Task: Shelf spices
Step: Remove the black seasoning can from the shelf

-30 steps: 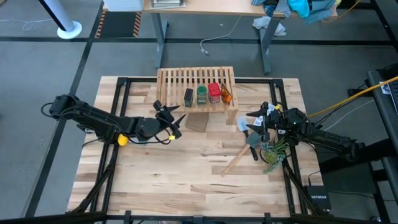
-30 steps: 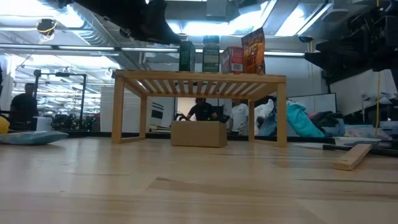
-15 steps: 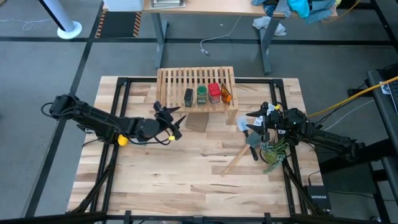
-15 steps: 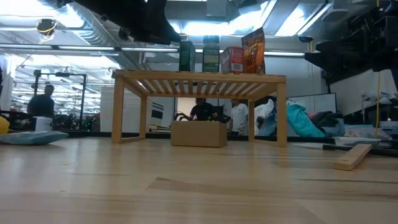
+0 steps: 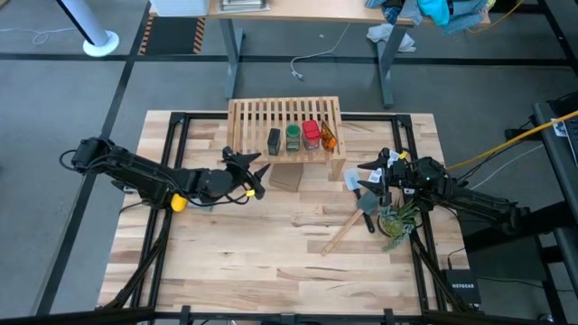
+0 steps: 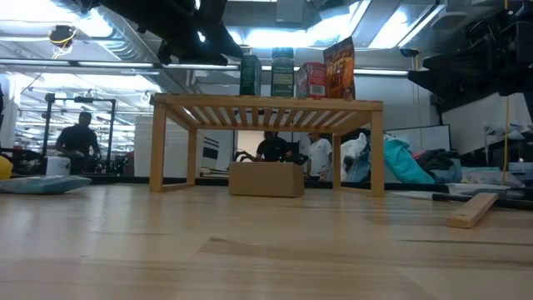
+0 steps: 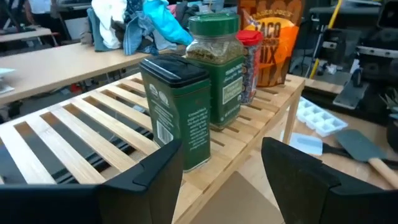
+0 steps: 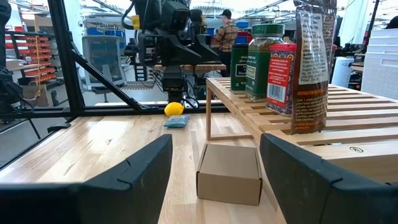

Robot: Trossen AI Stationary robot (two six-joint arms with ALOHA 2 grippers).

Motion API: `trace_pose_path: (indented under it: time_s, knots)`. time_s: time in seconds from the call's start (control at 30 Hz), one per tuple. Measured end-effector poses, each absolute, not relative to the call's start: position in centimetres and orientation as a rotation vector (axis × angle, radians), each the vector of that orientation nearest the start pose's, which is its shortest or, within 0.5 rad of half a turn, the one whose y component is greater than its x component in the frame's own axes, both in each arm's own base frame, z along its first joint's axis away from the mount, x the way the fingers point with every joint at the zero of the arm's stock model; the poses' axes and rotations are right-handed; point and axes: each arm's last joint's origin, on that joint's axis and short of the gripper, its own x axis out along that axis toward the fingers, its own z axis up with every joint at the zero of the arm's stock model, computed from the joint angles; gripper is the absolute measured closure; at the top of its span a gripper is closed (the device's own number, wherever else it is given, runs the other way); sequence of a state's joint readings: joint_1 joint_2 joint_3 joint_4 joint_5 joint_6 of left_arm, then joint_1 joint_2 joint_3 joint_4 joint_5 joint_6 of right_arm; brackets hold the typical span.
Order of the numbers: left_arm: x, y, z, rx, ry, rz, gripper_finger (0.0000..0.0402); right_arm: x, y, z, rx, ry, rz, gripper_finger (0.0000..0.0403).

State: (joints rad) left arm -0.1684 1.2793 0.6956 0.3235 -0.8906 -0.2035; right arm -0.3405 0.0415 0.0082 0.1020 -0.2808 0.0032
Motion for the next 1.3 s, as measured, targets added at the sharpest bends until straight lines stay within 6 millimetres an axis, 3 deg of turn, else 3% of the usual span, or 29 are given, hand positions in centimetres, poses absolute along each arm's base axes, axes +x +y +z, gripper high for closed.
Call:
trace_pose_path:
  time_s: [0.6,0.97,1.3]
  knots:
    - [26.5,-1.9,24.9,-0.109,0.137,0.739,0.0189,9.5,-2.5,17.3,-0.018,-0.066,-0.06,0.0152]
    - [26.6,-0.9,24.9,-0.098,0.143,0.774,0.0077,9.5,-2.5,17.3,-0.018,-0.066,-0.06,0.0152]
    - [27.5,-0.4,23.6,-0.139,0.143,0.802,0.0063,9.5,-2.5,17.3,-0.018,-0.065,-0.06,0.0152]
